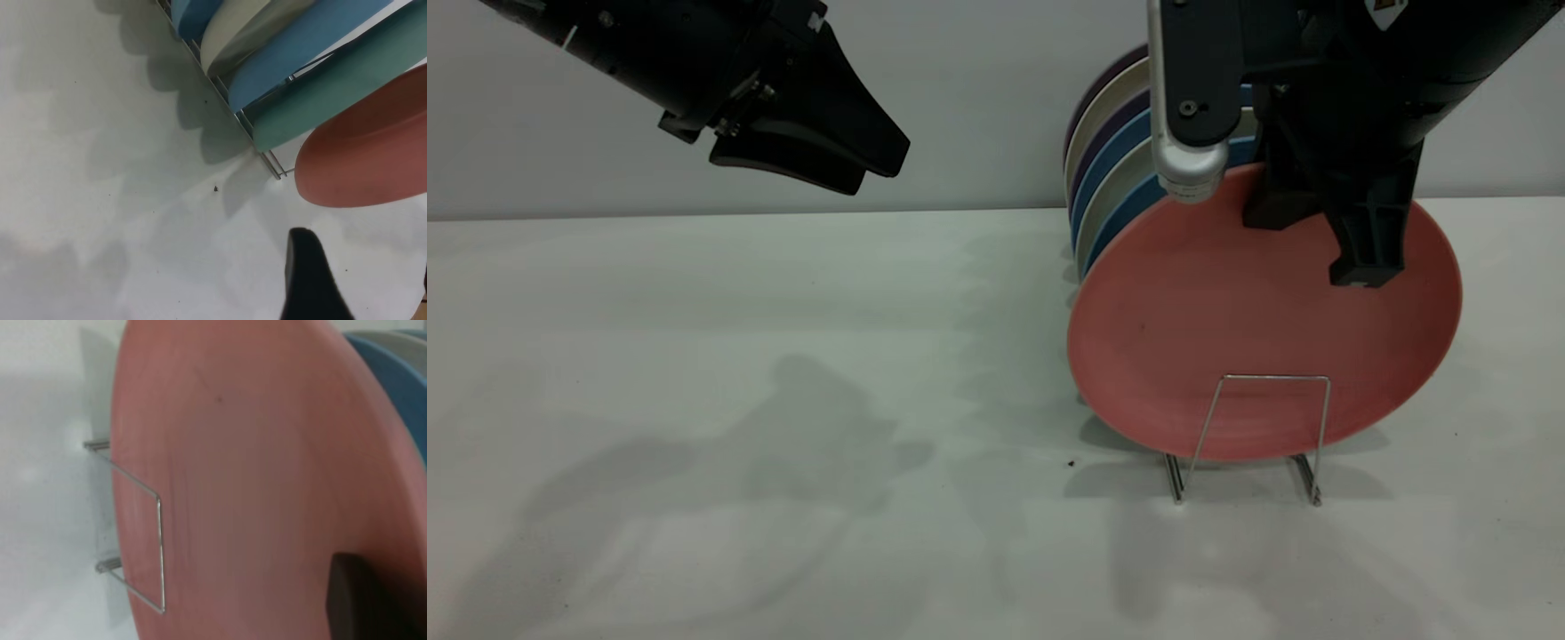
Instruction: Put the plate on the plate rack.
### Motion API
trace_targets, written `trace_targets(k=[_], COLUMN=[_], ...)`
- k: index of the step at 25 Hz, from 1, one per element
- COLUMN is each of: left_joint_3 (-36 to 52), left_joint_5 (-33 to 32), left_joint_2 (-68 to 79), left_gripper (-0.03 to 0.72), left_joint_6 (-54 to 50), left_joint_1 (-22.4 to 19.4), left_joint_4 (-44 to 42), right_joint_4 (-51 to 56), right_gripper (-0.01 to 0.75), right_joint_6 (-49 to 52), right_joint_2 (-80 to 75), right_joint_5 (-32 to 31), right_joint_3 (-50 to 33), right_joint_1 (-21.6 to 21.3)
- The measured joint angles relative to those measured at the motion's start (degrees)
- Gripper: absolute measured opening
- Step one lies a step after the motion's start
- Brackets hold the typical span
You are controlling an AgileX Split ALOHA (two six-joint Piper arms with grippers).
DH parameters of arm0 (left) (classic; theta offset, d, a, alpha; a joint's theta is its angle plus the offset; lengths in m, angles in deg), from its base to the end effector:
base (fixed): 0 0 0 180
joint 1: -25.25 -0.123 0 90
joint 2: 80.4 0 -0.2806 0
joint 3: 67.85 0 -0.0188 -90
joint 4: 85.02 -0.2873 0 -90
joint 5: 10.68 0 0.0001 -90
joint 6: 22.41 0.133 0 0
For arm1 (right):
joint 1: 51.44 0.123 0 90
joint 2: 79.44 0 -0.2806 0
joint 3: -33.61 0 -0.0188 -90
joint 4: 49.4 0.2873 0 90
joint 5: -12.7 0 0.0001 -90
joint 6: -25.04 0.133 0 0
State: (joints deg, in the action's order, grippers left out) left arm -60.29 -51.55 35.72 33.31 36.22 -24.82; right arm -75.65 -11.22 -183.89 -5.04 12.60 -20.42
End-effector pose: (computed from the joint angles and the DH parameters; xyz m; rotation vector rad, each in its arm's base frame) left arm 0.4104 -0.1565 0.1395 0.5284 2.4454 -0.8262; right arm 0.3494 0.1892 0.1402 -1.7633 1.7717 -0.3922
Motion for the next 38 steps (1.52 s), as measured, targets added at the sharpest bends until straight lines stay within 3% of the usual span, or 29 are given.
trace_targets(k=[13, 22, 29, 34, 38], left_joint_3=[0.00, 0.00, 0.00, 0.00, 0.00], left_joint_5=[0.26, 0.26, 0.26, 0.33, 0.45], left_joint_2=[0.00, 0.00, -0.40, -3.01, -7.65], left_gripper=[0.445, 0.445, 0.445, 0.445, 0.445], left_joint_6=[0.06, 0.06, 0.06, 0.15, -0.03], left_joint_1=[0.00, 0.00, 0.00, 0.00, 0.00], left_joint_4=[0.00, 0.00, 0.00, -0.05, -1.45], right_joint_4=[0.00, -0.02, -0.87, -5.40, -8.83], right_gripper=[0.088, 0.274, 0.302, 0.304, 0.304], right_joint_6=[0.45, 0.55, 0.83, 4.40, 15.05], right_joint_2=[-0.46, -0.46, 1.87, 9.26, 15.50], right_joint_5=[-0.06, -2.54, -4.37, -7.41, -12.14], right_joint_3=[0.06, 0.06, 0.06, 0.06, 0.06], right_joint_1=[-0.61, -0.66, -0.66, -0.66, -0.66])
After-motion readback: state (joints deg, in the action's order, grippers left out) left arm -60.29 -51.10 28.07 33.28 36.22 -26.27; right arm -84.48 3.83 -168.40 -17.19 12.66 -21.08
